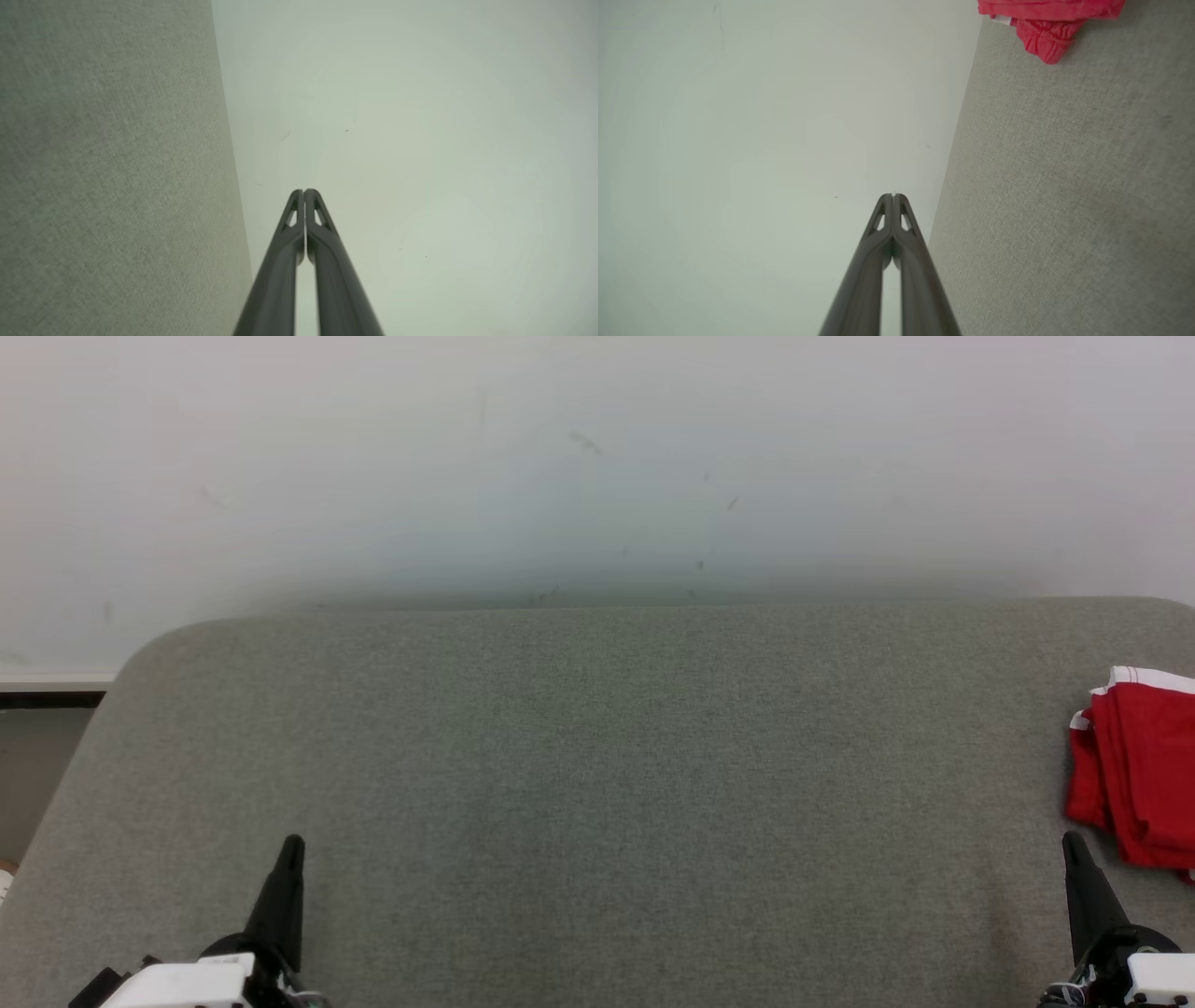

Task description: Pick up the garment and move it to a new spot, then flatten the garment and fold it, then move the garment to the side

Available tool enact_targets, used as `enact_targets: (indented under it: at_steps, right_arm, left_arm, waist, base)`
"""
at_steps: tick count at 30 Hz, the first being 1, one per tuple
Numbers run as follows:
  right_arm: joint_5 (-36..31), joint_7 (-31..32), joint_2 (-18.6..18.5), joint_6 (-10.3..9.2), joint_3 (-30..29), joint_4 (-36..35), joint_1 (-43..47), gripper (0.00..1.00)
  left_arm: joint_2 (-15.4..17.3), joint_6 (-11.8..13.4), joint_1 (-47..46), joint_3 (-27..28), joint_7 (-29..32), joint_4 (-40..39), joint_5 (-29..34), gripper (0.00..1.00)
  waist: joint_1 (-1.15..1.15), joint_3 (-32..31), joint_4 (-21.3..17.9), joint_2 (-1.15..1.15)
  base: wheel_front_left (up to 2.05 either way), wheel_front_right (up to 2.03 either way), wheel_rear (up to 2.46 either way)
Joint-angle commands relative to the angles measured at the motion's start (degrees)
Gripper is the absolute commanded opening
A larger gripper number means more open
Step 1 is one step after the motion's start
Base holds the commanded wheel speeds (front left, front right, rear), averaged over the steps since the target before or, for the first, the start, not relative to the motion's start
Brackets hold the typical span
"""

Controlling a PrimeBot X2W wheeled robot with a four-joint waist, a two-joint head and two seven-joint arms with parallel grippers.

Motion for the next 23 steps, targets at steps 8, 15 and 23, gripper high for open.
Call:
enact_targets:
  at_steps: [8, 15, 23]
  right_arm:
    - [0.1, 0.2, 0.0, -0.1, -0.2, -0.2, -0.8, 0.0]
    - [0.1, 0.2, 0.0, -0.1, -0.2, -0.2, -0.8, 0.0]
    - [0.1, 0.2, 0.0, -0.1, -0.2, -0.2, -0.8, 0.0]
  left_arm:
    - [0.3, -0.4, -0.5, 0.2, 0.2, 0.0, -0.6, 0.0]
    - [0.3, -0.4, -0.5, 0.2, 0.3, 0.0, -0.6, 0.0]
    - [0.3, -0.4, -0.5, 0.2, 0.3, 0.0, -0.6, 0.0]
  waist:
    - [0.0, 0.0, 0.0, 0.0]
    - [0.0, 0.0, 0.0, 0.0]
    - [0.0, 0.0, 0.0, 0.0]
  base:
    - [0.0, 0.0, 0.0]
    - [0.0, 0.0, 0.0]
    - [0.0, 0.0, 0.0]
